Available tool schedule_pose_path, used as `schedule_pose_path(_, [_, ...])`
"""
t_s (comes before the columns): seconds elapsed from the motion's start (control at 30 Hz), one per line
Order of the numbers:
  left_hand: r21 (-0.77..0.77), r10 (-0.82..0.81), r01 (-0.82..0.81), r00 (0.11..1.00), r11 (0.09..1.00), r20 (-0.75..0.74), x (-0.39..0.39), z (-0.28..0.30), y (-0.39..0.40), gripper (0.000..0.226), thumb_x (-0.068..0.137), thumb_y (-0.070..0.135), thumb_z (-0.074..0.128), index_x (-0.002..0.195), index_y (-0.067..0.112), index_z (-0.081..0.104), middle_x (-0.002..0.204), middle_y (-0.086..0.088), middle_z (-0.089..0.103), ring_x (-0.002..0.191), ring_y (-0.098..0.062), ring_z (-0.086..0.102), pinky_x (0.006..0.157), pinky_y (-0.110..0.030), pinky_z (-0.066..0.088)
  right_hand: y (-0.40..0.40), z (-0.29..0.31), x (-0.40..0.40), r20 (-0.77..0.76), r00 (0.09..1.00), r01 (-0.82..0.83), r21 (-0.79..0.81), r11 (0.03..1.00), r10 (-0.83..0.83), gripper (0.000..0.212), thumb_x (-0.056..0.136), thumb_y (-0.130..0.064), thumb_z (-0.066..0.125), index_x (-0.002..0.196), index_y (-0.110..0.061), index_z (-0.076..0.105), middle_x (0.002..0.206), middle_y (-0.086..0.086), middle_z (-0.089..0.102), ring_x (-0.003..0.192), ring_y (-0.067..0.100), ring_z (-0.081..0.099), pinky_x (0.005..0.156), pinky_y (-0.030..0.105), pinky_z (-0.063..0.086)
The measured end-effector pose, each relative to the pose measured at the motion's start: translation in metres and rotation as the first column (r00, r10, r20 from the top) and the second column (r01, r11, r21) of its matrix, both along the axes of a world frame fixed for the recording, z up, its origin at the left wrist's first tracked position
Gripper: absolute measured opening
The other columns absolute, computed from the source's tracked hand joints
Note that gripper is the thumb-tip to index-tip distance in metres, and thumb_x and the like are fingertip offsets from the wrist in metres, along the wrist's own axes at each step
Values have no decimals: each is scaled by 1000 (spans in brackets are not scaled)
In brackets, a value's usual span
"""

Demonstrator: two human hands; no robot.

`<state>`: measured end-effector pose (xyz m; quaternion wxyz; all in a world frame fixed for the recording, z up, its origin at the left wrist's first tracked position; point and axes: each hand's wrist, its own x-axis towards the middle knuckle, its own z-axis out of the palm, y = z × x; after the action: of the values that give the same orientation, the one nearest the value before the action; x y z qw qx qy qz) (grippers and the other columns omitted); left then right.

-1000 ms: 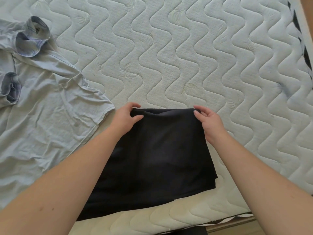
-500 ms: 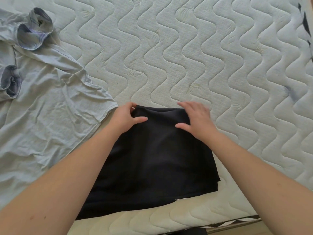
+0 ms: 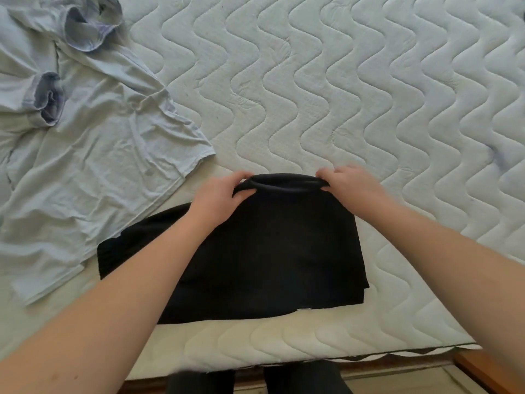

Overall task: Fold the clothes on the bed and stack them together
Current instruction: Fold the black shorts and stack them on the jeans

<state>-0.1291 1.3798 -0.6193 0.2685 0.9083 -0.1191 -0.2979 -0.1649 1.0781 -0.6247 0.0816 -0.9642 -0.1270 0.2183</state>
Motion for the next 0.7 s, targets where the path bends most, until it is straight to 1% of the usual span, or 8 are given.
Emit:
schedule_pose_path(0.1, [-52, -61, 67, 992, 996, 113, -34, 10, 5, 38, 95, 25, 58, 132, 36, 59, 115, 8, 70, 105, -15, 63, 86, -28, 46, -4, 13, -36, 201, 970, -148, 28, 989, 140, 51, 79, 9, 69, 127, -8, 63, 112, 16, 70, 99, 38, 66, 84, 44, 53])
schedule_pose_path(0.17, [-61, -90, 101, 981, 993, 169, -60, 12, 8, 47, 92, 15, 61, 136, 31, 57, 132, 7, 63, 121, -15, 58, 102, -29, 42, -3, 17, -60, 223, 955, -203, 16, 979, 194, 61, 75, 15, 66, 132, -4, 59, 130, 19, 62, 113, 39, 62, 94, 49, 51])
schedule_pose_path(0.23, [-13, -154, 162, 959, 987, 238, -86, 10, 12, 50, 90, 12, 65, 137, 27, 56, 142, 3, 56, 130, -18, 52, 110, -31, 32, -1, 18, -83, 190, 957, -215, -30, 976, 217, 63, 78, 13, 61, 138, -5, 54, 141, 19, 53, 126, 38, 54, 103, 51, 45])
schedule_pose_path(0.37, [145, -328, 296, 891, 944, 313, -134, -2, 17, 56, 88, 18, 69, 141, 25, 53, 148, -8, 49, 135, -28, 47, 114, -44, 33, 1, 11, -121, 156, 967, -192, -81, 978, 203, 61, 84, 6, 36, 142, -7, 49, 149, 18, 44, 137, 37, 42, 112, 50, 37])
schedule_pose_path(0.5, [309, -369, 294, 902, 905, 224, -167, -17, 22, 58, 96, 30, 57, 151, 29, 37, 159, -11, 31, 145, -30, 33, 118, -55, 23, 13, -5, -156, 99, 989, -101, -123, 987, 113, 67, 83, 2, 30, 148, -10, 40, 156, 12, 34, 144, 30, 32, 116, 44, 30])
schedule_pose_path(0.6, [373, -404, 336, 907, 865, 121, -183, -30, 28, 61, 100, 45, 43, 156, 32, 23, 164, -9, 15, 150, -29, 20, 120, -54, 15, 24, -15, -178, -44, 999, -10, -219, 976, 0, 76, 86, 1, 36, 157, -16, 14, 164, 7, 11, 151, 25, 11, 122, 41, 11])
schedule_pose_path(0.63, [379, -421, 354, 900, 855, 109, -185, -32, 29, 63, 100, 48, 41, 156, 32, 19, 165, -9, 12, 150, -29, 18, 121, -53, 14, 27, -17, -182, -68, 997, 31, -237, 971, -48, 77, 88, -2, 41, 157, -16, 10, 164, 7, 9, 151, 25, 8, 123, 41, 7])
schedule_pose_path(0.7, [378, -438, 361, 888, 853, 140, -185, -32, 29, 60, 99, 48, 38, 155, 31, 25, 164, -10, 15, 150, -29, 20, 121, -52, 15, 33, -17, -187, -47, 985, 147, -261, 954, -164, 75, 88, -8, 50, 156, -14, 20, 163, 10, 15, 151, 28, 12, 122, 44, 7])
